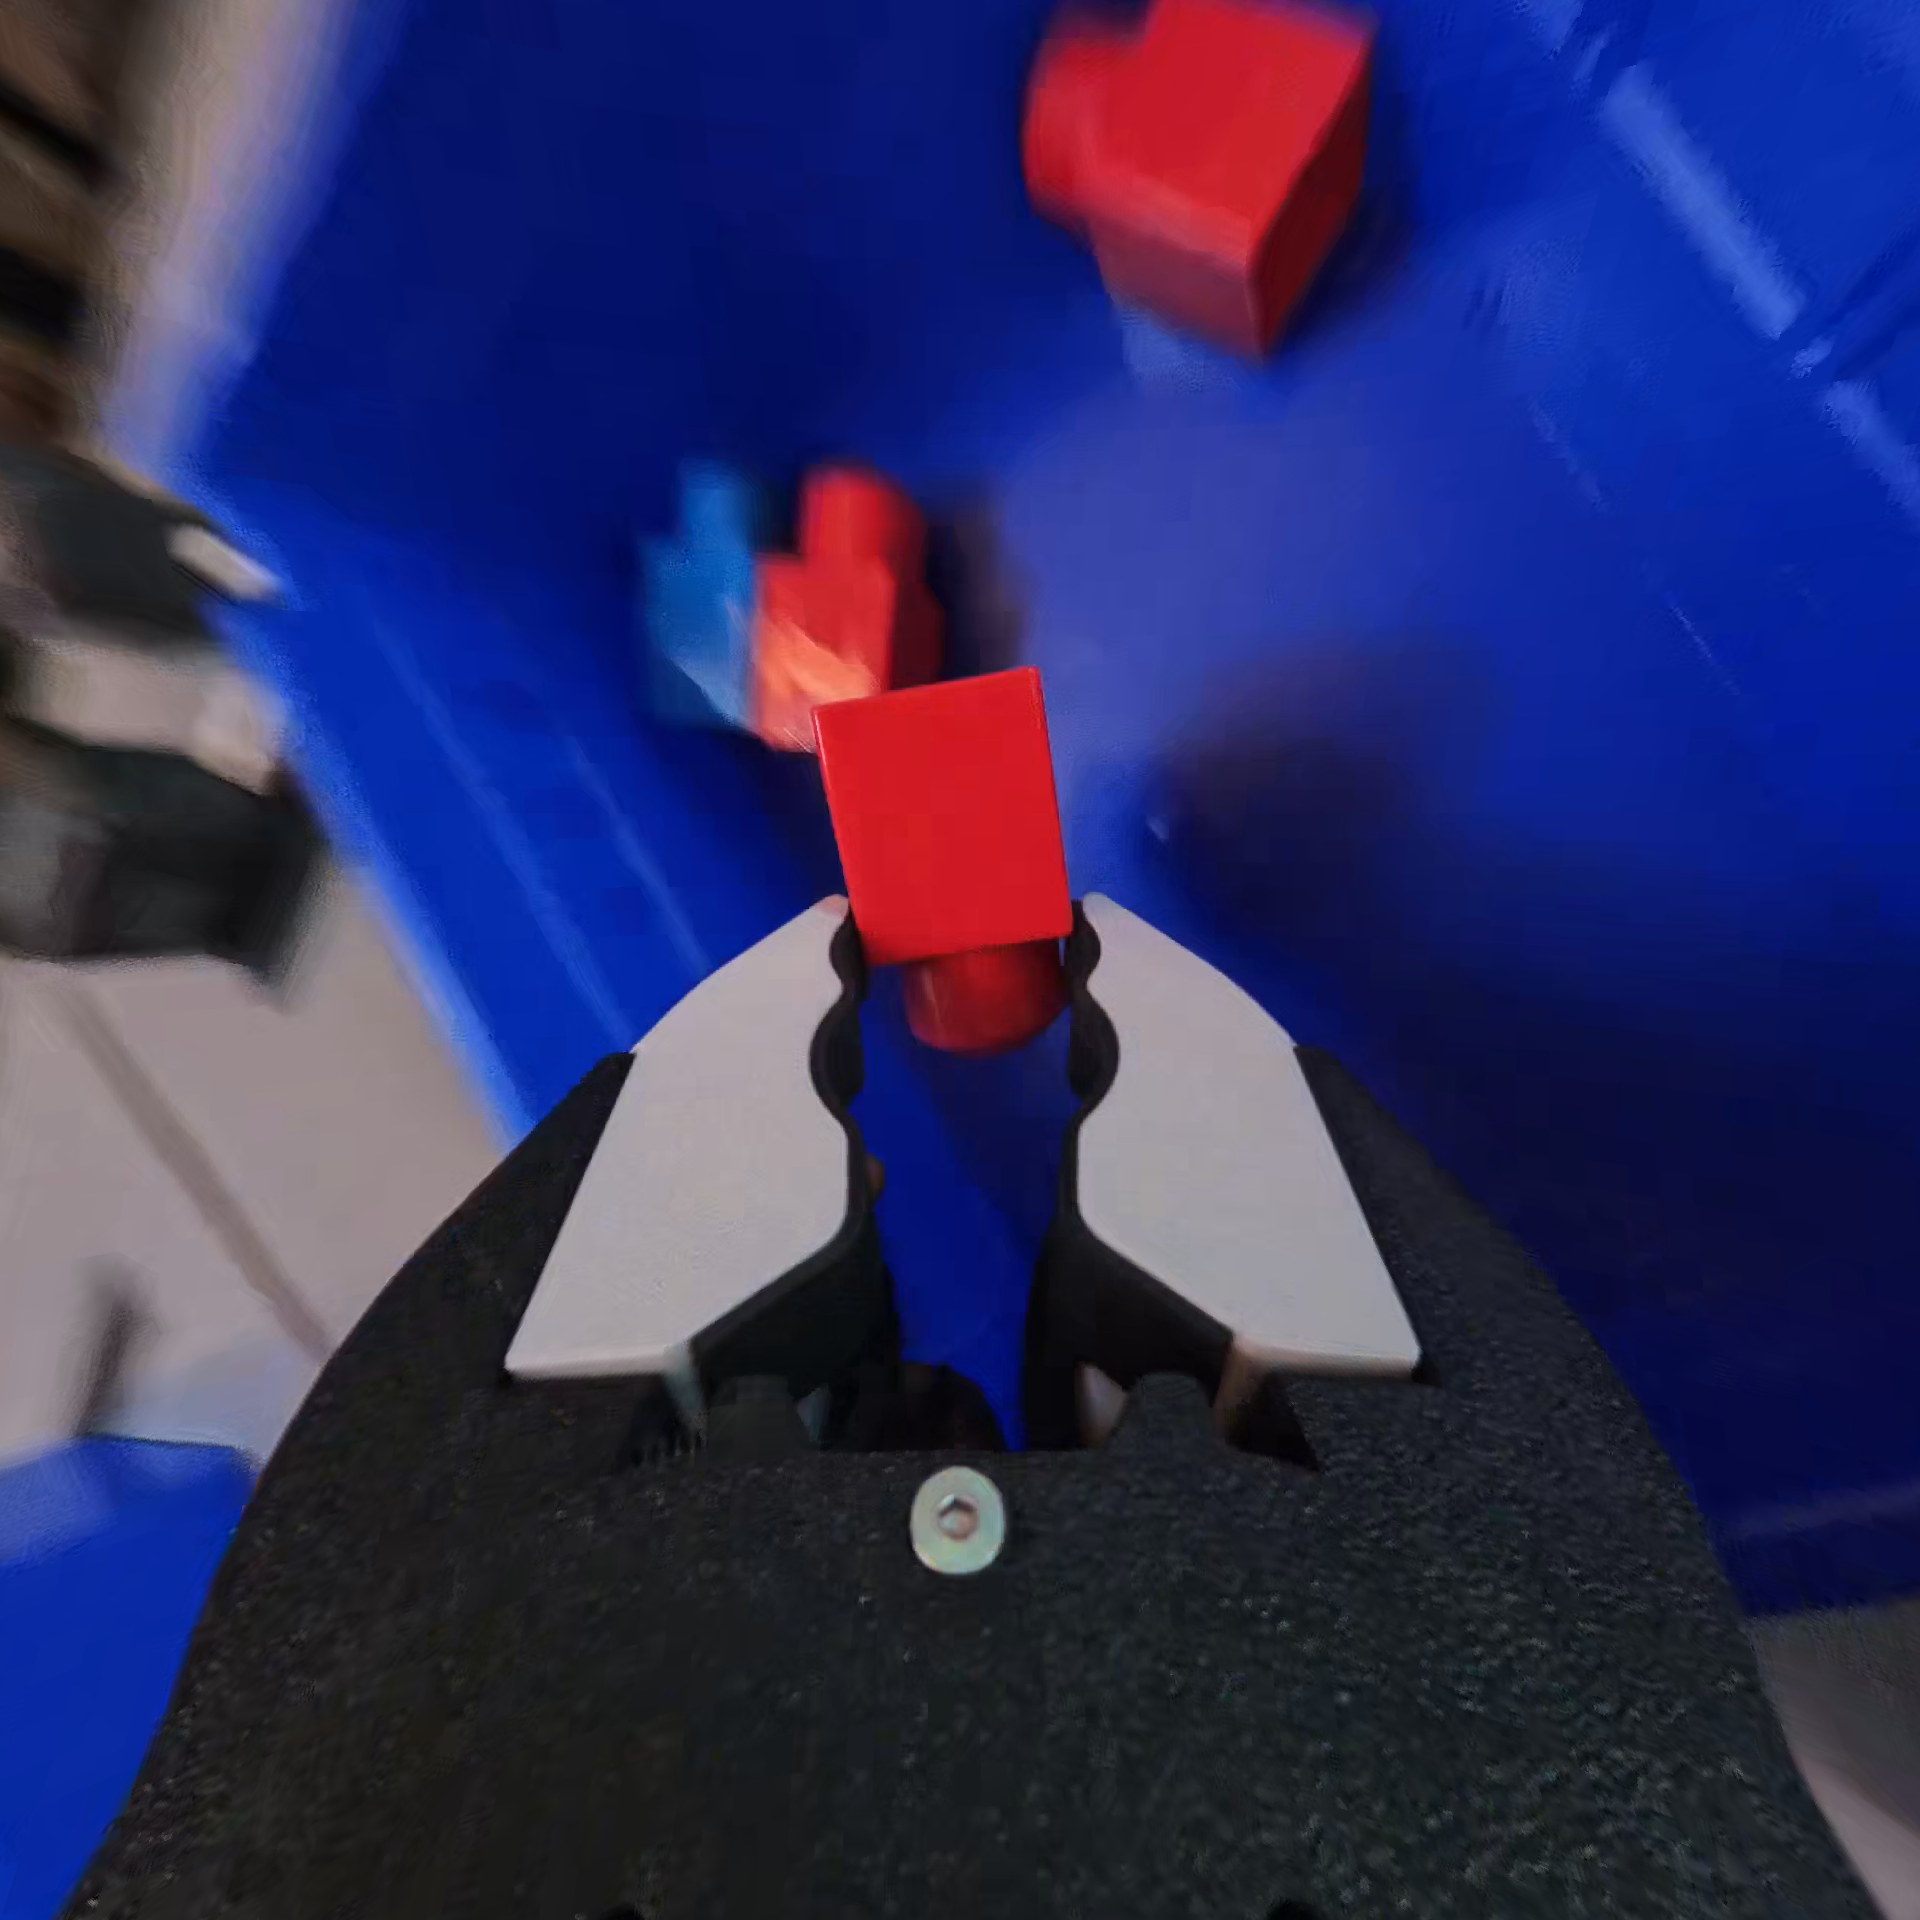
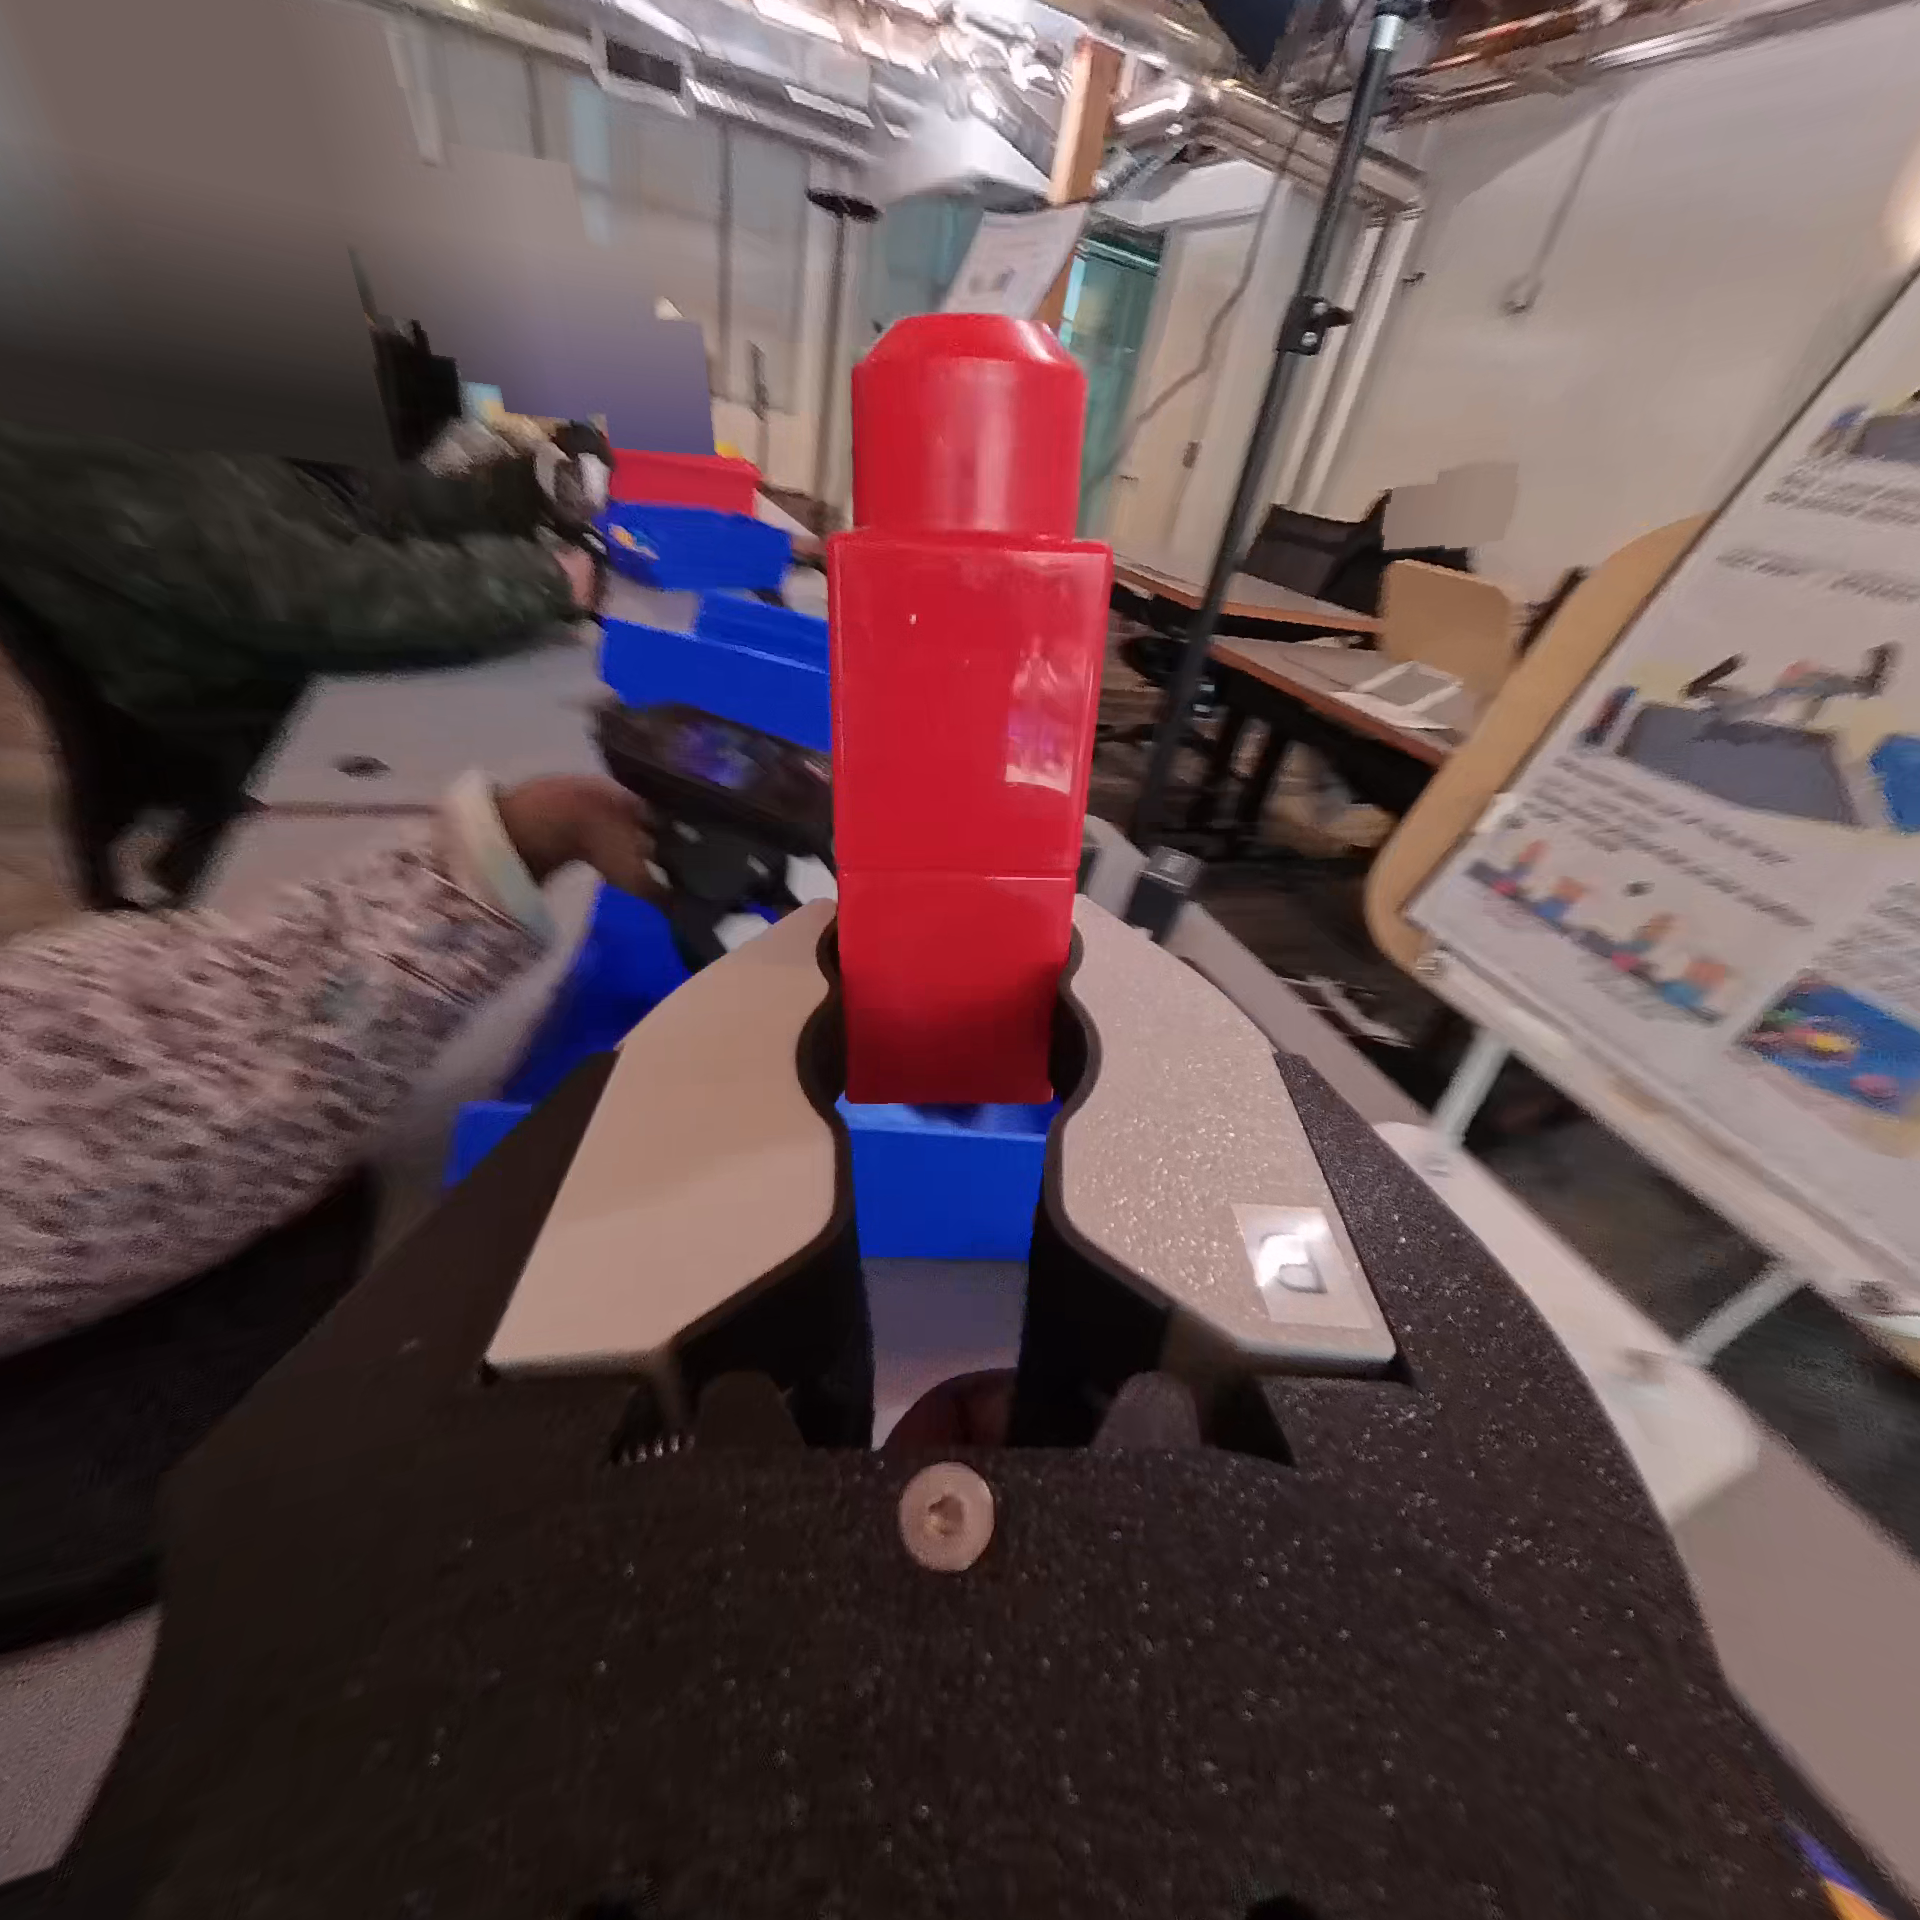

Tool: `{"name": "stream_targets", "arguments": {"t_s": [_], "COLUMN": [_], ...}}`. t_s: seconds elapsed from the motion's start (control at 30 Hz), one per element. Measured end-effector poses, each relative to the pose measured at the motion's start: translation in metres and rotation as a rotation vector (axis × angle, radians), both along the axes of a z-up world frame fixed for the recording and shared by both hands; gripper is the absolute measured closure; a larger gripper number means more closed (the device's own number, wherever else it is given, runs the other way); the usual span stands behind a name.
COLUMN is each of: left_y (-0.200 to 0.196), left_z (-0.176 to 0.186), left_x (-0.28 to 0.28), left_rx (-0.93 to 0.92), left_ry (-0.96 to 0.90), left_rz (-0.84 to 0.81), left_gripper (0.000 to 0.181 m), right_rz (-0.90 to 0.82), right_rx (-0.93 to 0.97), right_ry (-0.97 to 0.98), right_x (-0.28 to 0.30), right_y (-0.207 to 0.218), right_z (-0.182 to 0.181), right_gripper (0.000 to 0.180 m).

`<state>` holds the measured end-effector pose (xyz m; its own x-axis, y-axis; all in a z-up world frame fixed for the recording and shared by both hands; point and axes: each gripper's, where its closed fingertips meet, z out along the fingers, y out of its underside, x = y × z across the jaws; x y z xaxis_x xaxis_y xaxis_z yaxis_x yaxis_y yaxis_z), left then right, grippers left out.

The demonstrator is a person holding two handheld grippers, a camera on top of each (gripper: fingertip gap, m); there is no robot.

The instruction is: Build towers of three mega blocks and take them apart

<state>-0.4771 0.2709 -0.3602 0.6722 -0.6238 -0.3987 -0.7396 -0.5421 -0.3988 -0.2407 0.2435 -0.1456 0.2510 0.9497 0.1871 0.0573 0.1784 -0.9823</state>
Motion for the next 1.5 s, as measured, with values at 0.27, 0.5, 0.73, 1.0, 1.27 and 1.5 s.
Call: {"name": "stream_targets", "arguments": {"t_s": [0.27,0.5,0.73,1.0,1.27,1.5], "left_y": [-0.005,-0.014,0.0,0.001,-0.009,-0.019], "left_z": [0.141,0.189,0.171,0.162,0.153,0.176], "left_x": [0.063,0.095,0.128,0.14,0.139,0.15], "left_rx": [0.607,0.851,0.821,0.785,0.716,0.823], "left_ry": [0.067,0.483,0.632,0.636,0.583,0.321], "left_rz": [-0.273,-0.374,-0.494,-0.541,-0.608,-0.571], "left_gripper": [0.145,0.145,0.145,0.145,0.146,0.127], "right_rz": [-0.559,-0.774,-0.764,-0.708,-0.547,-0.371], "right_rx": [0.786,1.124,1.14,1.119,1.129,0.877], "right_ry": [-0.395,-0.68,-0.796,-0.838,-0.785,-0.593], "right_x": [0.004,-0.007,-0.012,-0.013,-0.021,-0.034], "right_y": [0.042,0.063,0.072,0.074,0.06,0.051], "right_z": [-0.004,-0.019,-0.037,-0.05,-0.061,-0.073], "right_gripper": [0.145,0.145,0.145,0.145,0.145,0.145]}}
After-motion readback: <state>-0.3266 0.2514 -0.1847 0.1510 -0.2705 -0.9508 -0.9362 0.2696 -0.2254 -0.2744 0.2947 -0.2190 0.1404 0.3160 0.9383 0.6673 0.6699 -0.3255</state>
